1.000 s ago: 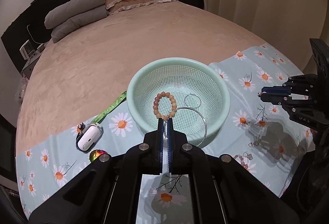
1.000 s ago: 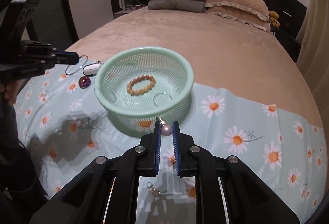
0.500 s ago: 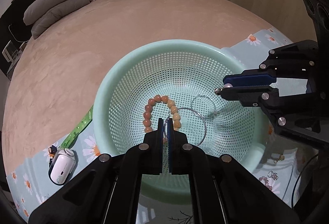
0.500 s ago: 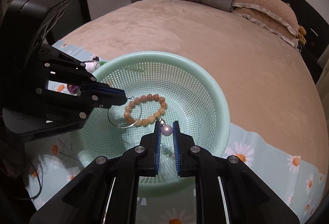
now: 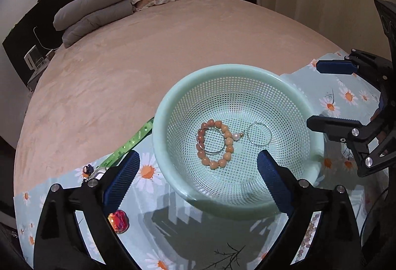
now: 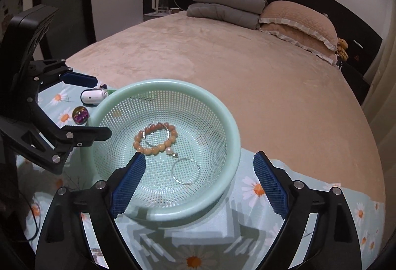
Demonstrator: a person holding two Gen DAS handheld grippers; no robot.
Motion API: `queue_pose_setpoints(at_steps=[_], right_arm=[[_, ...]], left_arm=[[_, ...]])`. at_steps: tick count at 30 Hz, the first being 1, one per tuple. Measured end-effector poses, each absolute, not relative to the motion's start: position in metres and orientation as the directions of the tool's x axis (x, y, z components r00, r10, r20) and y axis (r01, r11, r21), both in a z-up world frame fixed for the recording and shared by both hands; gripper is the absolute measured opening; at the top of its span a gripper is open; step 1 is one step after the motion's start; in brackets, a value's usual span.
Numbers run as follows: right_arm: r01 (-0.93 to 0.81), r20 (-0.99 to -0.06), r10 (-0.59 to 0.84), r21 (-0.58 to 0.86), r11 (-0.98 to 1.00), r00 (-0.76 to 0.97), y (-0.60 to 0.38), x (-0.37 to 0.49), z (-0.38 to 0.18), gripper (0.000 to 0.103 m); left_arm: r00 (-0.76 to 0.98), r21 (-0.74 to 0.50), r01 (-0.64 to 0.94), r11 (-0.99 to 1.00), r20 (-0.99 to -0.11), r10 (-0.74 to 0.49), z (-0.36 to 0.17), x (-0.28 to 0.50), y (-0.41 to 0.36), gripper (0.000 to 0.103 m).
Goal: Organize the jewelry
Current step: 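Move both grippers back toward the pink bead necklace and earrings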
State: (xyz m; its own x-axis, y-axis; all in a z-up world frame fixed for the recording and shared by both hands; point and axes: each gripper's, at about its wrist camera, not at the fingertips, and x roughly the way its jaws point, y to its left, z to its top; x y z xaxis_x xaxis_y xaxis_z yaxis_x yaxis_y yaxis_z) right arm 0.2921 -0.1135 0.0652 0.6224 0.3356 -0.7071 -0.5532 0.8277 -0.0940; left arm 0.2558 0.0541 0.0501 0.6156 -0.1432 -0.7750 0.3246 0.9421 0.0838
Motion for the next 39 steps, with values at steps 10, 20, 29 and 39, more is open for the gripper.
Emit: queue_pose_setpoints(at_steps=[10,20,29,39], right_arm=[[-0.46,-0.675,0.279,-0.101,0.882,0.683,-0.142,0.233,0.061,0.085],[-0.432,-0.721,0.227,-0.11,0.895,0.655,-0.159,0.198,0.037,0.085],[-0.405,-0.772,0.19,-0.094,0.909,0.606,-0.171,0.175,-0.005,0.085],[-0.422,-0.806,0.16,-0.12,0.898,0.57,-0.168,0.161,-0.033,0.085]], left_arm=[[0.582,0.085,0.358,0.93,-0.799,-0.151,0.036,0.201,0.04,0.097],[0.523,0.067,0.389,0.919,-0.837,-0.16,0.005,0.167,0.027,0.097],[0.443,0.042,0.443,0.895,-0.879,-0.178,-0.033,0.149,0.006,0.097],[0.377,0.014,0.5,0.866,-0.904,-0.203,-0.059,0.137,-0.01,0.098]])
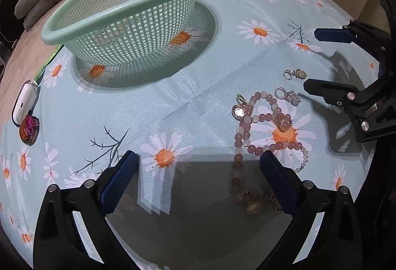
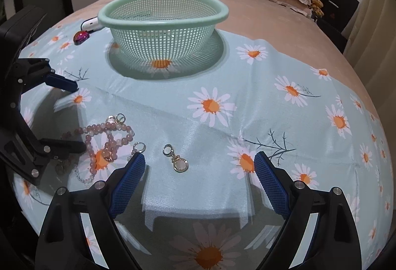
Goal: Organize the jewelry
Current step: 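Move both grippers back toward the pink bead necklace and earrings, then grasp the pink bead necklace with the left gripper while the right gripper grasps an earring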
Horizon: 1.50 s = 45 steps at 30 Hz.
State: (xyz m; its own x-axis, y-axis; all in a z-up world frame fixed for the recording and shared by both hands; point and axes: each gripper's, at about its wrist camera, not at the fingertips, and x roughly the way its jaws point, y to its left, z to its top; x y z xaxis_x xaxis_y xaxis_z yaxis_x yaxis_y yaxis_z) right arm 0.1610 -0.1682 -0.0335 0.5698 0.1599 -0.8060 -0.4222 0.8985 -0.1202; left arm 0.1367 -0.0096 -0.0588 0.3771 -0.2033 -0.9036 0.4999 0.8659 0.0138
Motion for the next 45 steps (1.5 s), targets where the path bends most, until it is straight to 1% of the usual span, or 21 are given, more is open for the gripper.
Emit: queue_pose_setpoints(at_steps=[4,6,7,8,9,10,11,12,14,15,16,17,19,23,30,31,34,37,42,45], right_arm=[[-0.421,-0.807,0.123,-0.166,0.891,0.578,-0.16,0.161,-0.042,0.085],[-0.41,-0.798,0.113,-0.178,0.895,0.592,-0.158,0.162,-0.044,0.085],[-0.401,-0.792,0.11,-0.18,0.898,0.6,-0.158,0.162,-0.044,0.085],[-0.388,-0.788,0.098,-0.187,0.902,0.607,-0.157,0.162,-0.045,0.083],[-0.386,-0.794,0.099,-0.179,0.905,0.6,-0.156,0.163,-0.046,0.071],[-0.398,-0.805,0.129,-0.142,0.906,0.579,-0.155,0.163,-0.047,0.062],[-0.405,-0.815,0.161,-0.097,0.909,0.556,-0.155,0.163,-0.047,0.043],[-0.409,-0.824,0.19,-0.055,0.911,0.534,-0.155,0.163,-0.049,0.034],[-0.417,-0.825,0.198,-0.05,0.908,0.529,-0.151,0.161,-0.049,0.028],[-0.425,-0.825,0.201,-0.051,0.904,0.527,-0.149,0.16,-0.049,0.02],[-0.428,-0.826,0.206,-0.047,0.903,0.524,-0.147,0.158,-0.049,0.016],[-0.427,-0.827,0.207,-0.044,0.903,0.522,-0.147,0.157,-0.049,0.012],[-0.424,-0.828,0.21,-0.037,0.905,0.52,-0.148,0.157,-0.049,0.012],[-0.417,-0.833,0.219,-0.016,0.909,0.508,-0.154,0.157,-0.048,0.008],[-0.385,-0.833,0.208,-0.006,0.923,0.512,-0.166,0.158,-0.045,0.008],[-0.38,-0.833,0.208,-0.003,0.925,0.513,-0.167,0.158,-0.045,0.008],[-0.369,-0.827,0.221,0.018,0.929,0.516,-0.173,0.156,-0.041,0.005],[-0.377,-0.826,0.244,0.041,0.925,0.509,-0.177,0.154,-0.037,0.005],[-0.378,-0.813,0.259,0.052,0.924,0.521,-0.182,0.148,-0.028,0.005],[-0.388,-0.805,0.282,0.07,0.919,0.522,-0.184,0.144,-0.02,0.005]], left_arm=[[0.379,0.022,0.509,0.861,-0.903,-0.201,-0.06,0.138,-0.01,0.097],[0.383,0.029,0.508,0.861,-0.903,-0.195,-0.06,0.139,-0.009,0.095],[0.383,0.028,0.505,0.863,-0.903,-0.195,-0.059,0.139,-0.007,0.091],[0.387,0.03,0.498,0.867,-0.902,-0.191,-0.058,0.139,-0.004,0.085],[0.389,0.037,0.493,0.869,-0.903,-0.182,-0.057,0.14,-0.001,0.081],[0.389,0.044,0.496,0.867,-0.904,-0.177,-0.055,0.139,0.001,0.073],[0.386,0.045,0.5,0.865,-0.905,-0.177,-0.054,0.139,0.003,0.065],[0.384,0.044,0.5,0.865,-0.906,-0.176,-0.053,0.14,0.005,0.061],[0.383,0.048,0.5,0.864,-0.908,-0.172,-0.052,0.14,0.01,0.047],[0.385,0.051,0.5,0.864,-0.907,-0.169,-0.051,0.14,0.011,0.042],[0.386,0.053,0.497,0.866,-0.907,-0.166,-0.051,0.14,0.014,0.033],[0.384,0.05,0.496,0.867,-0.908,-0.168,-0.05,0.139,0.017,0.027],[0.379,0.043,0.49,0.871,-0.91,-0.169,-0.05,0.14,0.023,0.02],[0.376,0.049,0.468,0.882,-0.915,-0.149,-0.049,0.141,0.037,0.011],[0.364,0.049,0.405,0.913,-0.925,-0.111,-0.045,0.133,0.082,0.009],[0.363,0.043,0.392,0.919,-0.925,-0.111,-0.044,0.13,0.088,0.007],[0.363,0.025,0.358,0.933,-0.924,-0.115,-0.039,0.123,0.107,0.006],[0.366,0.026,0.36,0.933,-0.923,-0.116,-0.032,0.118,0.109,0.006],[0.397,0.032,0.341,0.94,-0.911,-0.112,-0.012,0.115,0.122,0.006],[0.433,0.019,0.335,0.942,-0.891,-0.136,0.007,0.108,0.132,0.006]])
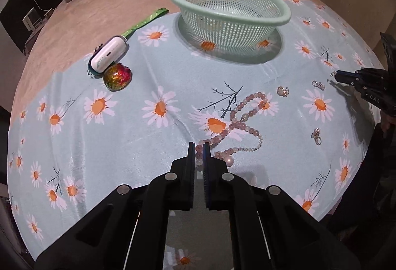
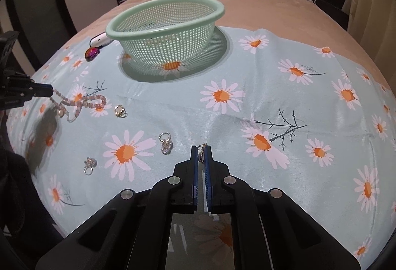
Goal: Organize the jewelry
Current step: 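Grasp the pink bead necklace with the left gripper while the right gripper grasps an earring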
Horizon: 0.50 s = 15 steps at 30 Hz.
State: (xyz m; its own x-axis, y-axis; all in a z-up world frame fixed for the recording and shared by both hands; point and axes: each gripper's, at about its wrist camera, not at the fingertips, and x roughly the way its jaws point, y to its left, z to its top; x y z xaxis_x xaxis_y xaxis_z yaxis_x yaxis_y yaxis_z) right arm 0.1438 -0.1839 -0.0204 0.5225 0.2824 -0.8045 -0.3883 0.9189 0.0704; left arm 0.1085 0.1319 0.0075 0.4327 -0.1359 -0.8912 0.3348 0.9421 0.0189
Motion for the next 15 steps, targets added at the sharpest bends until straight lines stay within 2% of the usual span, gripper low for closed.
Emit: queue_pose_setpoints(at_steps=[9,15], right_arm=[[-0.4,-0.796,0.267,0.034,0.916,0.543,-0.185,0.14,0.0,0.005],[-0.417,-0.76,0.277,0.008,0.909,0.588,-0.189,0.14,0.034,0.005]], left_arm=[[0.543,0.037,0.311,0.95,-0.827,-0.145,0.075,0.115,0.13,0.006],[0.601,0.064,0.325,0.943,-0.784,-0.154,0.119,0.119,0.12,0.006]])
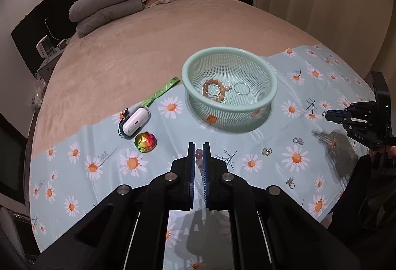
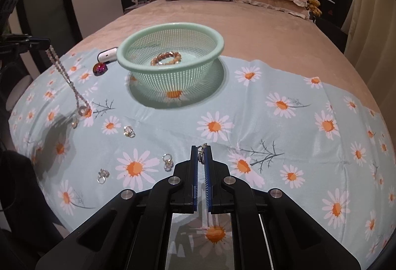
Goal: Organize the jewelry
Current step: 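Grasp the pink bead necklace with the left gripper while the right gripper grasps an earring, then lower the necklace and earring into the colander and open both grippers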
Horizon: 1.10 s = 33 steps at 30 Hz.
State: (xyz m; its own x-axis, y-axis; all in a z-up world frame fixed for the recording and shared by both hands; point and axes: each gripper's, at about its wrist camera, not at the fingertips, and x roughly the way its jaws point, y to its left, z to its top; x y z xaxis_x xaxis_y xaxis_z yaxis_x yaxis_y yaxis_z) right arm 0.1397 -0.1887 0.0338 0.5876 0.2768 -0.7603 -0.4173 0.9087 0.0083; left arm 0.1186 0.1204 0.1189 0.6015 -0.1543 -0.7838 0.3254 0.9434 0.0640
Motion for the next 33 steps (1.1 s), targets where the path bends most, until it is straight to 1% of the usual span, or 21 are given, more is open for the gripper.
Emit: queue_pose_setpoints(at_steps=[6,12,19,24,27,33], right_arm=[[-0.459,-0.723,0.285,-0.05,0.887,0.629,-0.182,0.14,0.07,0.005],[-0.497,-0.695,0.31,-0.08,0.864,0.649,-0.168,0.148,0.095,0.005],[-0.55,-0.673,0.353,-0.097,0.829,0.65,-0.143,0.171,0.118,0.005],[-0.587,-0.671,0.382,-0.098,0.803,0.635,-0.127,0.195,0.121,0.005],[-0.606,-0.67,0.402,-0.091,0.79,0.625,-0.119,0.213,0.118,0.005],[-0.633,-0.693,0.407,-0.092,0.769,0.595,-0.103,0.253,0.096,0.005]], left_arm=[[0.639,0.09,0.349,0.933,-0.751,-0.166,0.154,0.126,0.104,0.006],[0.665,0.091,0.377,0.922,-0.72,-0.201,0.184,0.138,0.088,0.006],[0.678,0.093,0.414,0.906,-0.696,-0.239,0.205,0.164,0.067,0.006],[0.689,0.101,0.42,0.902,-0.682,-0.245,0.209,0.191,0.054,0.006],[0.678,0.082,0.446,0.891,-0.681,-0.276,0.205,0.208,0.046,0.006],[0.645,0.073,0.473,0.878,-0.707,-0.289,0.179,0.251,0.034,0.006]])
